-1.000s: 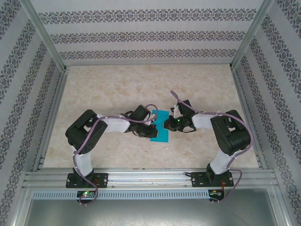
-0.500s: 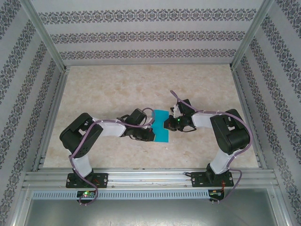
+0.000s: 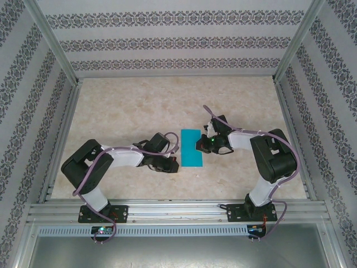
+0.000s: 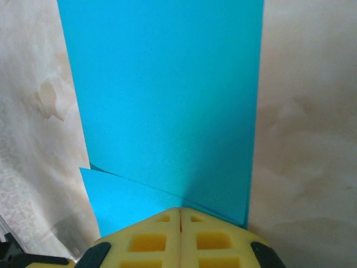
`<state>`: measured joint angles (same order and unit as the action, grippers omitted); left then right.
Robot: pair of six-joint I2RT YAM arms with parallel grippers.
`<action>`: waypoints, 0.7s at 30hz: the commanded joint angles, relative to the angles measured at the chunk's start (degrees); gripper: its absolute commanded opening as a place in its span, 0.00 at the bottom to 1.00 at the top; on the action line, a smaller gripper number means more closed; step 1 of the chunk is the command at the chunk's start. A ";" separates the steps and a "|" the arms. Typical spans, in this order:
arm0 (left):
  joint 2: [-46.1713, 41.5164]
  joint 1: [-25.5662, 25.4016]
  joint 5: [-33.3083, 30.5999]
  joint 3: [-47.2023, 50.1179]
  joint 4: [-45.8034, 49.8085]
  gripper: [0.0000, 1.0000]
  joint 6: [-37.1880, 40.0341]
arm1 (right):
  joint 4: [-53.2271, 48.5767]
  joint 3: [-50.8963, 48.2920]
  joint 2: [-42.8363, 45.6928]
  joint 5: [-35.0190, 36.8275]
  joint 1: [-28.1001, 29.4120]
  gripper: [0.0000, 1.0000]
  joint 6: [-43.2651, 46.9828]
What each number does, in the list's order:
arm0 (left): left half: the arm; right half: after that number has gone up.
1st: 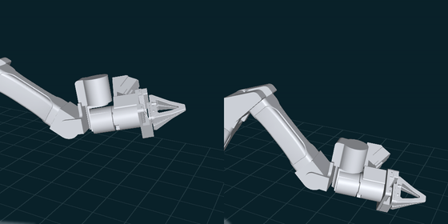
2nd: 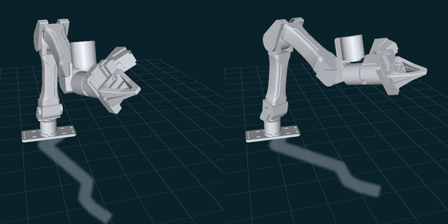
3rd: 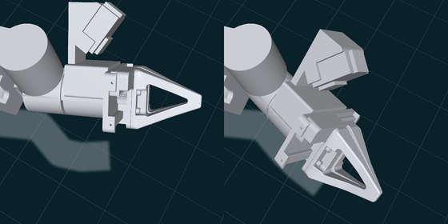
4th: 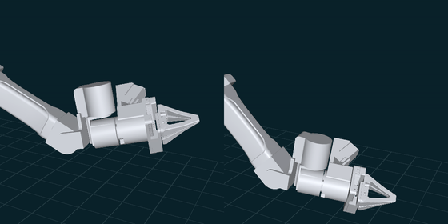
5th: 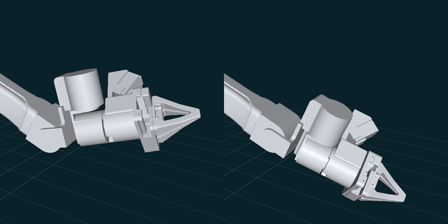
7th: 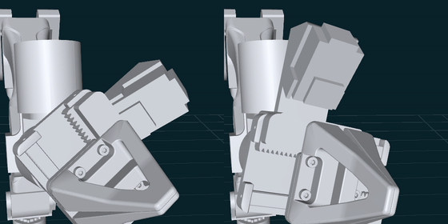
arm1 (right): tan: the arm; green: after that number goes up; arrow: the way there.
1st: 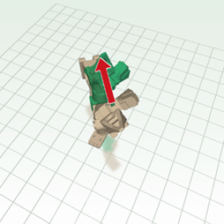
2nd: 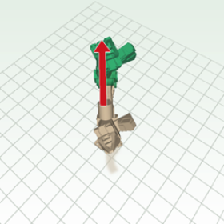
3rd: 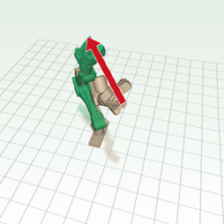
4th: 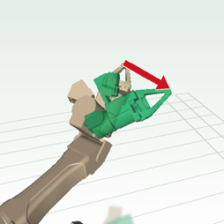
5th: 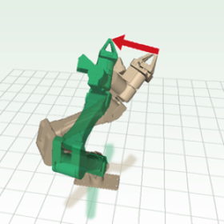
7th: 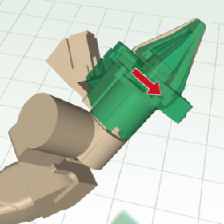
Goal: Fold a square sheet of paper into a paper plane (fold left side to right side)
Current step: Fold the triangle a second time at the center of the table, then turn over the paper at the center of the table.
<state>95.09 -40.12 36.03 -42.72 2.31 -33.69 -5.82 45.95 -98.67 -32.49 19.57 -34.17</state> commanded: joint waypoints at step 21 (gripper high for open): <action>11.77 6.55 -2.66 -17.68 3.66 0.45 5.90 | -1.39 -15.12 30.21 4.54 -4.97 0.76 3.10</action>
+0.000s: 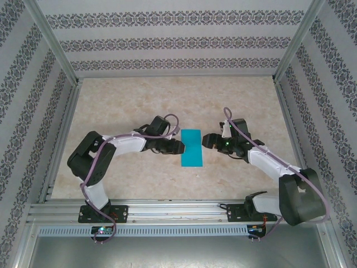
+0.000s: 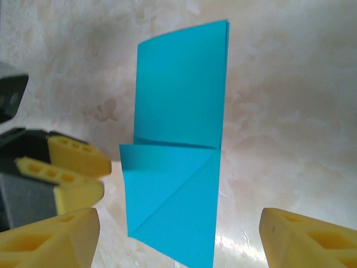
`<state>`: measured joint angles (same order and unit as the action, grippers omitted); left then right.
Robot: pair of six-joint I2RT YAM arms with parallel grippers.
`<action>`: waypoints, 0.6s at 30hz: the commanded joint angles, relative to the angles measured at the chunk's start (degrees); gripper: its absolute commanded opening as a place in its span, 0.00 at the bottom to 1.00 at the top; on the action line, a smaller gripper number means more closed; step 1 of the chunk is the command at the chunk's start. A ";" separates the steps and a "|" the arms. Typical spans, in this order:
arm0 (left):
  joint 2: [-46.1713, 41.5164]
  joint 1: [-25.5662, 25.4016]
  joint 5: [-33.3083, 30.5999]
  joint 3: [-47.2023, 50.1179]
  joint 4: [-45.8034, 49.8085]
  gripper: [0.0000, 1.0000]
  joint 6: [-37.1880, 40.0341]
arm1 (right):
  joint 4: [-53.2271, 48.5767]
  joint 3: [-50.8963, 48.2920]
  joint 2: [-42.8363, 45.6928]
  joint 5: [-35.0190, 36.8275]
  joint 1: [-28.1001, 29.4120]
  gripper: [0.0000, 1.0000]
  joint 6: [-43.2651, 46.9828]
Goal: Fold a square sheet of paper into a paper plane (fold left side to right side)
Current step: Turn over the paper at the center of the table.
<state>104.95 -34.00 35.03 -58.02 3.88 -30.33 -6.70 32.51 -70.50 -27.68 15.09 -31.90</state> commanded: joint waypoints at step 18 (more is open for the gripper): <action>3.18 0.42 -0.79 -2.88 -1.67 0.11 1.78 | 3.21 -4.96 1.92 -4.99 -1.20 0.68 0.27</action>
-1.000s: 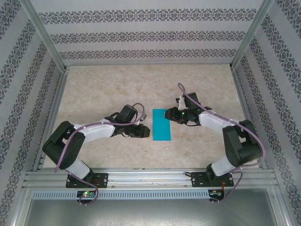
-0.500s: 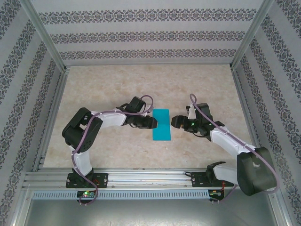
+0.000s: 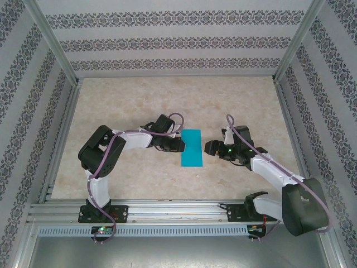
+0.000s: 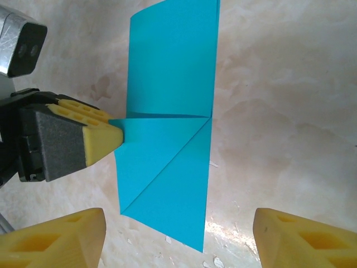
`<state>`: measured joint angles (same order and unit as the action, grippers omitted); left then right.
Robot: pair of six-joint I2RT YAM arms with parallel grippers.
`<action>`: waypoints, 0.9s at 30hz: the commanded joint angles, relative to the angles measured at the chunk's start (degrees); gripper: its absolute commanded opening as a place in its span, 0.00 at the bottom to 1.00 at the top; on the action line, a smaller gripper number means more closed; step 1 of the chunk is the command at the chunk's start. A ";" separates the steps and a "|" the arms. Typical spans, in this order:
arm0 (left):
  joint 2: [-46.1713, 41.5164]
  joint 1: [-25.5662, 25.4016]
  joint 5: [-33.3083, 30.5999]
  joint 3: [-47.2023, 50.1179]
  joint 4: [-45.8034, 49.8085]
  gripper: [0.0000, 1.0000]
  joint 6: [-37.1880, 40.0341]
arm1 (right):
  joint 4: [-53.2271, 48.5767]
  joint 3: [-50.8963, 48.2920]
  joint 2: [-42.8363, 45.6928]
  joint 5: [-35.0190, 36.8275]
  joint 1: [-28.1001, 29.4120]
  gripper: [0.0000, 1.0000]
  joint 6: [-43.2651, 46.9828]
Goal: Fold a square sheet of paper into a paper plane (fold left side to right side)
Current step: Turn over the paper at the center of the table.
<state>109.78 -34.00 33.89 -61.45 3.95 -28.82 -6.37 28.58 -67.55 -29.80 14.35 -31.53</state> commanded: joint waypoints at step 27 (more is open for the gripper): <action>-10.50 0.51 -4.26 9.93 -9.97 0.03 -3.26 | 29.11 5.11 -23.83 -3.27 10.65 0.53 -11.39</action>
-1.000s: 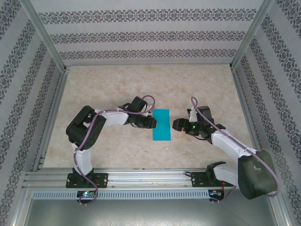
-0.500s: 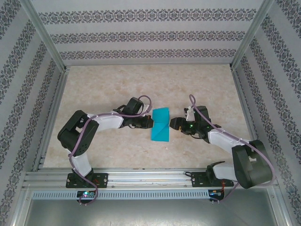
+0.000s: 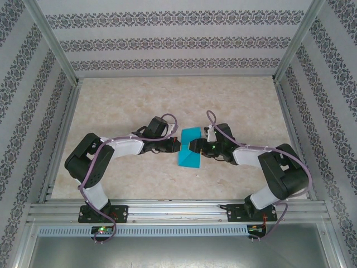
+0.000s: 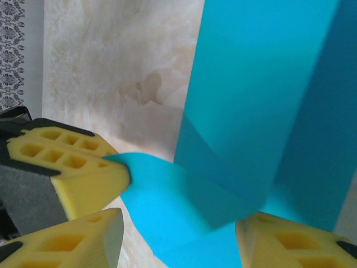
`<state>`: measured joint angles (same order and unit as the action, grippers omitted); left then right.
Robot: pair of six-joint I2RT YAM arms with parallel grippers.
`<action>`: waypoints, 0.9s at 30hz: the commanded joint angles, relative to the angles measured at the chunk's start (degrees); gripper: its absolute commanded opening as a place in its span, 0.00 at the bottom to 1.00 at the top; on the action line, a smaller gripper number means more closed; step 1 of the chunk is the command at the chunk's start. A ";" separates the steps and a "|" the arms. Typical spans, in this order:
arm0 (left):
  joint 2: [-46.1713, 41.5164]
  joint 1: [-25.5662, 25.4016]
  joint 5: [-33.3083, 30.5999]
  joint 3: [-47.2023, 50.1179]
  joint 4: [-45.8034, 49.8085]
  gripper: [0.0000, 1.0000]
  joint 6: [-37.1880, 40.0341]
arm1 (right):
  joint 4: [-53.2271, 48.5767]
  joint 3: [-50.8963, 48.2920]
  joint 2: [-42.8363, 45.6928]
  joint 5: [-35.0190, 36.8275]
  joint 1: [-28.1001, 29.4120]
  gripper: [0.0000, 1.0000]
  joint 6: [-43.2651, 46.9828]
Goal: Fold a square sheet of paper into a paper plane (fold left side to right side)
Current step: Turn over the paper at the center of the table.
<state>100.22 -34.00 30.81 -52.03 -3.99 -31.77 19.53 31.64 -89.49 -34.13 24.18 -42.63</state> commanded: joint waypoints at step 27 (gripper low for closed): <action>-36.50 7.36 -8.52 12.81 -4.36 0.93 -2.86 | 8.16 3.18 19.40 -4.79 -4.33 0.00 4.75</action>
<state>67.75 -28.34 21.96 -40.49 -5.04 -32.97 23.44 33.78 -74.78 -34.70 20.71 -39.99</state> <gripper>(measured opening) 0.919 0.046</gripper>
